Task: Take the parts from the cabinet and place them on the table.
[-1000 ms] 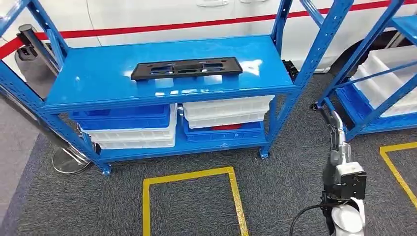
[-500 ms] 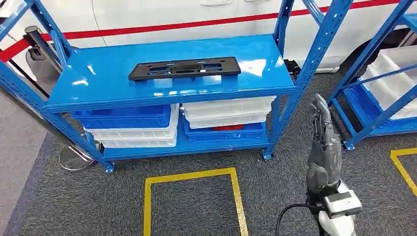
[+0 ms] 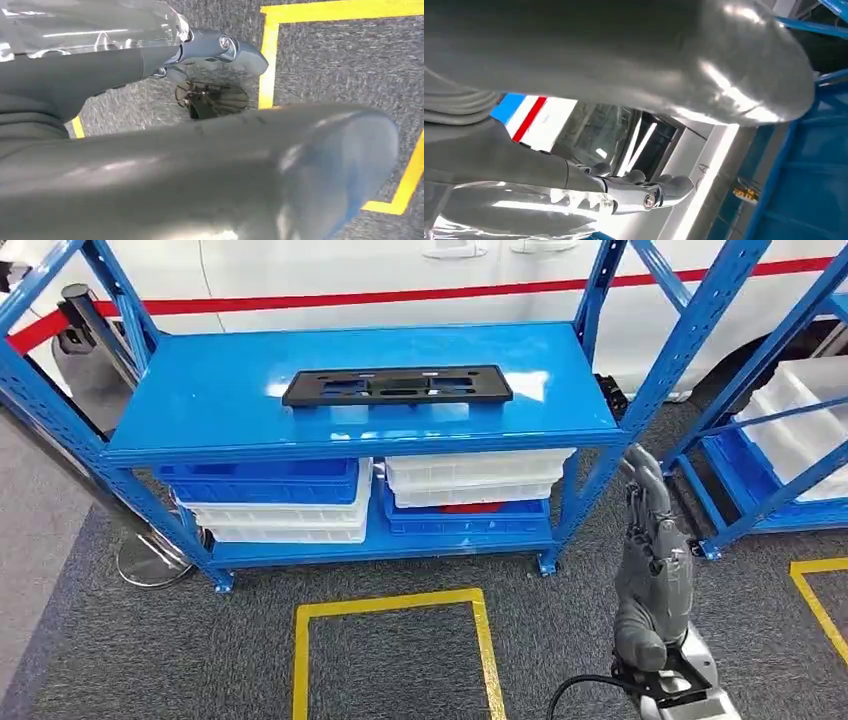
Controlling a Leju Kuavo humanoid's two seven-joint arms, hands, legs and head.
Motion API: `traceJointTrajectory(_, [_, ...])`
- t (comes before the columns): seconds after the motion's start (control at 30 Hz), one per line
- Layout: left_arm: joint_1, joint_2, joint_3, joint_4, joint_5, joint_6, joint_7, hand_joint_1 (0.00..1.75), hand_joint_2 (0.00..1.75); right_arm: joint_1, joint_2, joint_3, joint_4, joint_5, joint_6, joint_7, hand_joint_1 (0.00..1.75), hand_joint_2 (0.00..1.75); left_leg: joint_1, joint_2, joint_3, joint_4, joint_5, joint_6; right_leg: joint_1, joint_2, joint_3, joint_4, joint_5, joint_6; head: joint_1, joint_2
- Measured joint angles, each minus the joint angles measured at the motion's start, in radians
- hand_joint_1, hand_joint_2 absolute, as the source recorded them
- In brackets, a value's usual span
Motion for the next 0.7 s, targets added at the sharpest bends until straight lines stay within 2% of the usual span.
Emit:
traceJointTrajectory(0.03, [0.0,0.0,0.0,0.0,-0.001,-0.001,0.0,0.0,0.0,0.001,0.0,0.0,-0.001,-0.001,-0.003,0.0,0.0,0.0,0.0,-0.002,0.01,0.0,-0.007,-0.003,-0.001,0.0,0.011,-0.043,0.041,0.0,0.0,0.0])
traceJointTrajectory(0.1, [0.001,-0.003,0.0,0.001,-0.007,-0.003,0.0,0.0,0.0,0.002,-0.003,0.002,-0.005,-0.008,-0.011,0.0,0.0,0.0,0.002,-0.002,0.037,0.0,-0.025,-0.01,-0.001,0.0,0.085,-0.214,0.158,-0.004,0.0,0.0])
traceJointTrajectory(0.13, [0.002,-0.003,0.0,0.001,-0.008,-0.003,0.0,0.0,0.0,0.003,-0.005,0.003,-0.008,-0.011,-0.017,0.0,0.0,0.0,0.003,-0.001,0.04,-0.001,-0.034,-0.015,0.001,0.001,0.111,-0.266,0.173,-0.012,0.0,0.0])
traceJointTrajectory(0.17, [-0.002,-0.003,0.0,0.002,-0.008,-0.003,0.0,0.0,0.0,0.003,-0.007,0.004,-0.008,-0.014,-0.02,0.0,0.0,0.0,-0.001,-0.003,0.047,0.002,-0.037,-0.021,0.01,-0.001,0.106,-0.287,0.127,-0.017,-0.001,0.0])
traceJointTrajectory(0.2, [-0.005,-0.003,0.0,0.002,-0.008,-0.003,0.0,0.0,0.0,0.006,-0.01,0.006,-0.011,-0.018,-0.022,0.0,0.0,0.0,-0.001,-0.002,0.041,-0.001,-0.043,-0.028,0.01,-0.002,0.11,-0.283,0.145,-0.032,0.001,0.001])
traceJointTrajectory(0.27, [-0.005,-0.003,0.0,0.002,-0.009,-0.003,0.0,0.0,0.0,0.006,-0.016,0.013,-0.02,-0.031,-0.04,0.0,0.0,0.0,-0.002,-0.001,0.054,0.006,-0.04,-0.038,0.01,0.0,0.115,-0.288,0.143,-0.045,0.002,0.0])
traceJointTrajectory(0.3, [-0.007,-0.002,0.0,0.002,-0.009,-0.003,0.0,0.0,0.0,0.005,-0.02,0.021,-0.027,-0.033,-0.048,0.0,0.0,0.0,-0.002,-0.001,0.042,0.028,-0.038,-0.042,0.005,0.003,0.128,-0.293,0.142,-0.05,0.001,0.0])
traceJointTrajectory(0.33, [-0.008,-0.002,0.0,0.002,-0.01,-0.003,0.0,0.0,0.0,0.003,-0.023,0.025,-0.032,-0.037,-0.051,-0.001,0.0,0.0,0.001,0.0,0.014,0.085,-0.027,-0.047,0.004,0.0,0.14,-0.299,0.136,-0.057,0.002,0.0])
traceJointTrajectory(0.37, [-0.009,-0.002,0.0,0.003,-0.01,-0.002,0.0,0.0,0.0,0.001,-0.026,0.029,-0.034,-0.043,-0.051,0.0,0.0,0.0,0.002,0.001,-0.026,0.149,-0.03,-0.052,0.004,-0.002,0.149,-0.302,0.129,-0.063,-0.004,0.0])
traceJointTrajectory(0.43, [-0.009,-0.002,0.001,0.003,-0.01,-0.002,0.0,0.0,0.0,0.0,-0.029,0.037,-0.034,-0.051,-0.048,0.0,0.0,0.0,0.006,0.001,-0.12,0.277,-0.091,-0.058,0.005,-0.003,0.167,-0.304,0.112,-0.065,-0.002,0.0])
traceJointTrajectory(0.47, [-0.007,-0.003,0.001,0.004,-0.01,-0.002,0.0,0.0,0.0,-0.002,-0.03,0.04,-0.034,-0.053,-0.046,0.0,0.0,0.0,0.006,0.001,-0.159,0.318,-0.129,-0.06,0.005,-0.002,0.177,-0.304,0.103,-0.065,-0.002,0.0])
traceJointTrajectory(0.5, [-0.005,-0.003,0.001,0.005,-0.01,-0.002,0.0,0.0,0.0,-0.001,-0.031,0.042,-0.034,-0.055,-0.043,0.0,0.0,0.0,0.006,0.001,-0.181,0.324,-0.144,-0.06,0.005,0.001,0.19,-0.304,0.093,-0.065,-0.002,0.0])
traceJointTrajectory(0.53, [-0.004,-0.003,0.002,0.006,-0.01,0.0,0.0,0.0,0.0,-0.002,-0.032,0.043,-0.034,-0.058,-0.039,0.0,0.0,0.0,0.006,0.001,-0.185,0.294,-0.133,-0.059,0.005,0.005,0.205,-0.304,0.083,-0.064,-0.003,0.0])
traceJointTrajectory(0.57, [-0.003,-0.003,0.002,0.006,-0.01,0.0,0.0,0.0,0.0,-0.003,-0.032,0.044,-0.034,-0.06,-0.036,0.0,0.0,0.0,0.006,0.001,-0.172,0.231,-0.093,-0.054,0.006,0.007,0.22,-0.304,0.072,-0.062,-0.002,0.0])
traceJointTrajectory(0.6, [-0.003,-0.003,0.002,0.006,-0.01,0.001,0.0,0.0,0.0,-0.006,-0.032,0.045,-0.034,-0.06,-0.035,0.0,0.0,0.0,0.005,0.0,-0.152,0.154,-0.033,-0.047,0.008,0.009,0.235,-0.304,0.061,-0.061,-0.002,0.0])
traceJointTrajectory(0.63, [-0.001,-0.003,0.003,0.007,-0.01,0.001,0.0,0.0,0.0,-0.007,-0.032,0.046,-0.034,-0.06,-0.033,0.0,0.0,0.0,0.002,-0.004,-0.136,0.078,0.048,-0.036,0.008,0.009,0.245,-0.305,0.051,-0.059,-0.002,0.0])
traceJointTrajectory(0.67, [0.002,-0.002,0.005,0.007,-0.009,0.003,0.0,0.0,0.0,-0.01,-0.032,0.046,-0.034,-0.059,-0.029,0.0,0.0,0.0,-0.005,-0.008,-0.135,0.041,0.098,-0.03,0.011,0.014,0.253,-0.3,0.042,-0.054,-0.001,0.0])
traceJointTrajectory(0.7, [0.001,-0.002,0.007,0.008,-0.008,0.004,-0.002,0.0,0.0,-0.009,-0.032,0.048,-0.032,-0.057,-0.025,0.0,0.0,0.0,-0.007,-0.004,-0.13,0.039,0.07,-0.028,0.009,0.02,0.255,-0.304,0.032,-0.045,-0.002,0.0])
